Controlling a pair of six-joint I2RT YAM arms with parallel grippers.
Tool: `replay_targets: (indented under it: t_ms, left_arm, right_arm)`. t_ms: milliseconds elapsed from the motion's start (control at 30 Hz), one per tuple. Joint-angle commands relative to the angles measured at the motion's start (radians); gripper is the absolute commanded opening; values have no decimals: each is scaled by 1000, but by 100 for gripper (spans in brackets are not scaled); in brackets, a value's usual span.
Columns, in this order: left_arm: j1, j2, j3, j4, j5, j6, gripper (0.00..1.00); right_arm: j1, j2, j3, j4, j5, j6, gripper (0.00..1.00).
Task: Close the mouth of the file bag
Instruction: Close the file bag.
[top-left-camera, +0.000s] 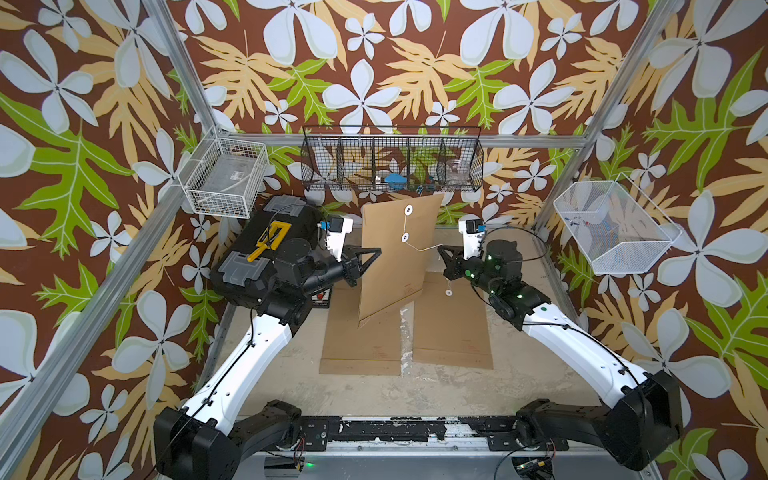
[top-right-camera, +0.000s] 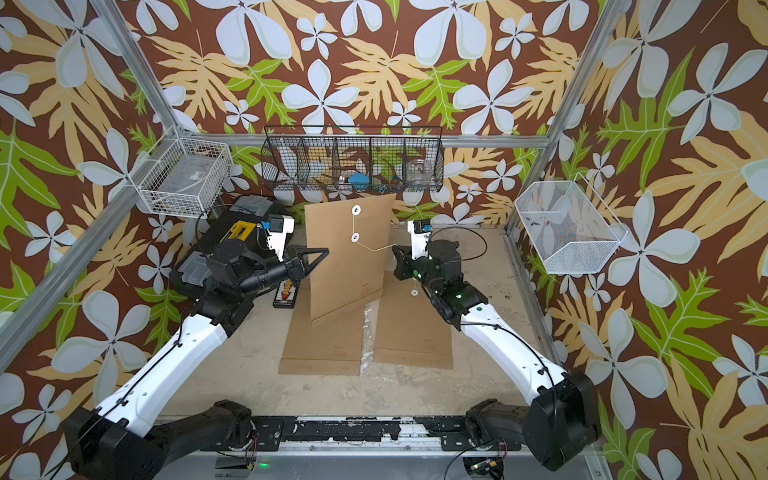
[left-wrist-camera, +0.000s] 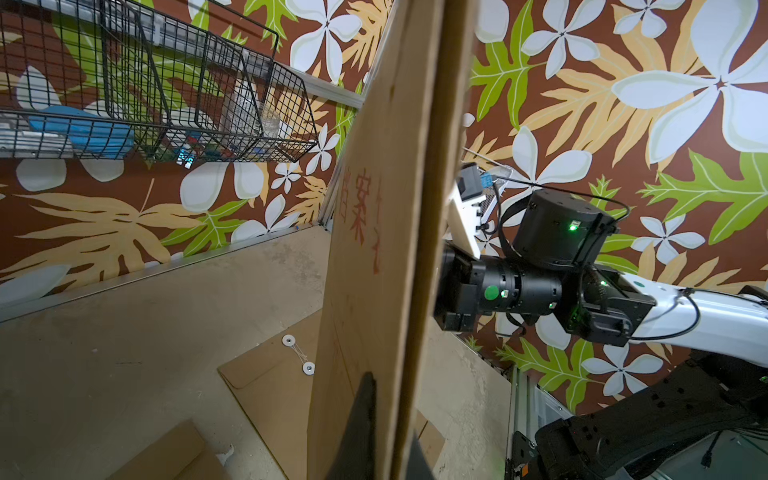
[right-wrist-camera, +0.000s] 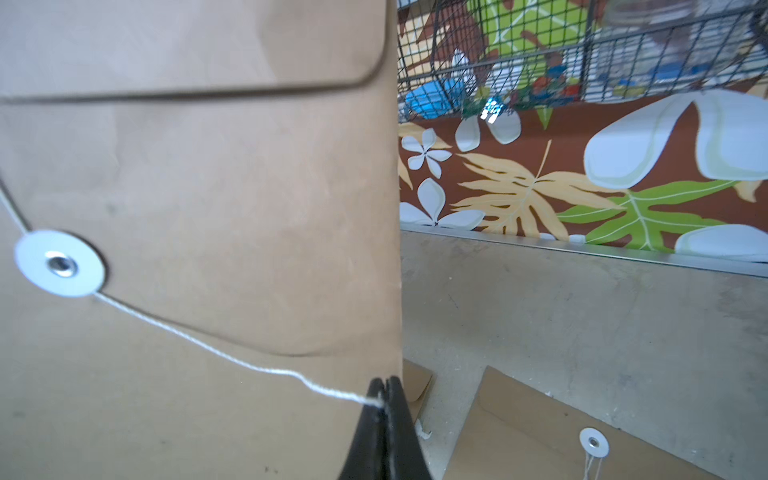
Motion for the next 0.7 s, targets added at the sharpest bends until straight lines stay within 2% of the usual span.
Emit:
replay_targets:
  t_ms: [0, 233, 667]
  left_arm:
    - [1, -5, -15, 53, 4, -6, 0]
    - [1, -3, -70, 94, 15, -43, 0]
    - [0, -18, -165, 170, 55, -123, 0]
  right_arm:
    - [2, -13, 34, -7, 91, -11, 0]
    - [15, 23, 140, -30, 127, -39, 0]
    - [23, 142, 293, -71, 99, -72, 0]
